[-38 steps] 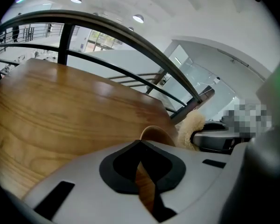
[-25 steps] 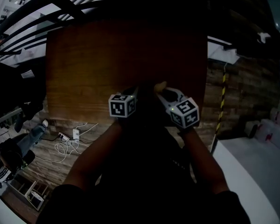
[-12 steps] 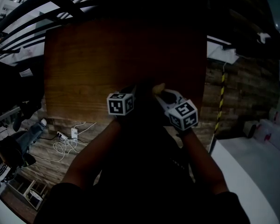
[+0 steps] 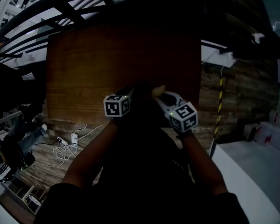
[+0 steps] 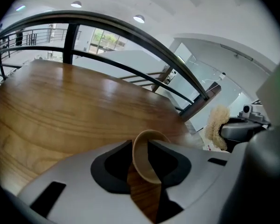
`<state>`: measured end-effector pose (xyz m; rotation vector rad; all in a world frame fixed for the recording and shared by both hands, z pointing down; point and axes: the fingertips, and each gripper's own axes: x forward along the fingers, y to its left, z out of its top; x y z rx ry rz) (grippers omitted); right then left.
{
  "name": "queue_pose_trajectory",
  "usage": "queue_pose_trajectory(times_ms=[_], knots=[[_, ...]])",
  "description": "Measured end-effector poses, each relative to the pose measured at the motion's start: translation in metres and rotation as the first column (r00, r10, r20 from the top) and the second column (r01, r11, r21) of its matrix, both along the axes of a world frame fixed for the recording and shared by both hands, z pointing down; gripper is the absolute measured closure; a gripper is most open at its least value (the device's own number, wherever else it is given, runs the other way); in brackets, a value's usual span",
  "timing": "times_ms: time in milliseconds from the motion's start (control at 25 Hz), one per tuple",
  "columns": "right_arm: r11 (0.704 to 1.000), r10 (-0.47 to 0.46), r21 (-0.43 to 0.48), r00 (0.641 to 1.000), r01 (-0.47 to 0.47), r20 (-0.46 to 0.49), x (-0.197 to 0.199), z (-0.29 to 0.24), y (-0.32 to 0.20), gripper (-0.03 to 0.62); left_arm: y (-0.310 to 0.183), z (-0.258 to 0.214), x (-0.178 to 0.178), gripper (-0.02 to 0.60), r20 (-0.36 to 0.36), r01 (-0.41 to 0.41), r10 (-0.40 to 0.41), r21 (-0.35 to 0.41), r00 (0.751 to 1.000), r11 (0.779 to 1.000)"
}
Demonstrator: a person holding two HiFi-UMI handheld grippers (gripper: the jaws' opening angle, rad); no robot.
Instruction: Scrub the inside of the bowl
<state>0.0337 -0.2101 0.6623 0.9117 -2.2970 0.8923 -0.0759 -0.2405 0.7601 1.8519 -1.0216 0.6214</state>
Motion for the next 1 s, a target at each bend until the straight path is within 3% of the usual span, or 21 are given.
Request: queue_pose_trajectory(times_ms=[280,480,600,840,1000], knots=[[0.992,-0.035,0.120,0.999,0.033,0.014,0.021,-0.058,-0.002,0.517,-0.004,-0.069,-0.007,0.497,0.028,0.007,-0.011,0.152,1.000,0.988],[0.980,-0.100,0.175,0.995,0.095,0.019,0.034,-0.088,0.015,0.517,0.006,-0.145,0.008,0.583,0.020,0.009,-0.017,0.325,1.000,0.946],[0.972,-0.137,0.195,0.990,0.128,0.035,0.043,-0.102,0.028,0.516,0.024,-0.181,0.018,0.583,-0.024,0.014,-0.005,0.405,1.000,0.914],[0.966,-0.170,0.212,0.982,0.149,0.084,0.057,-0.119,0.039,0.514,0.063,-0.210,0.002,0.584,-0.053,0.087,-0.072,0.416,0.996,0.905],[0.966,-0.162,0.221,0.982,0.137,0.099,0.055,-0.126,0.044,0.511,0.081,-0.219,-0.019,0.584,-0.025,0.103,-0.101,0.420,0.995,0.902]])
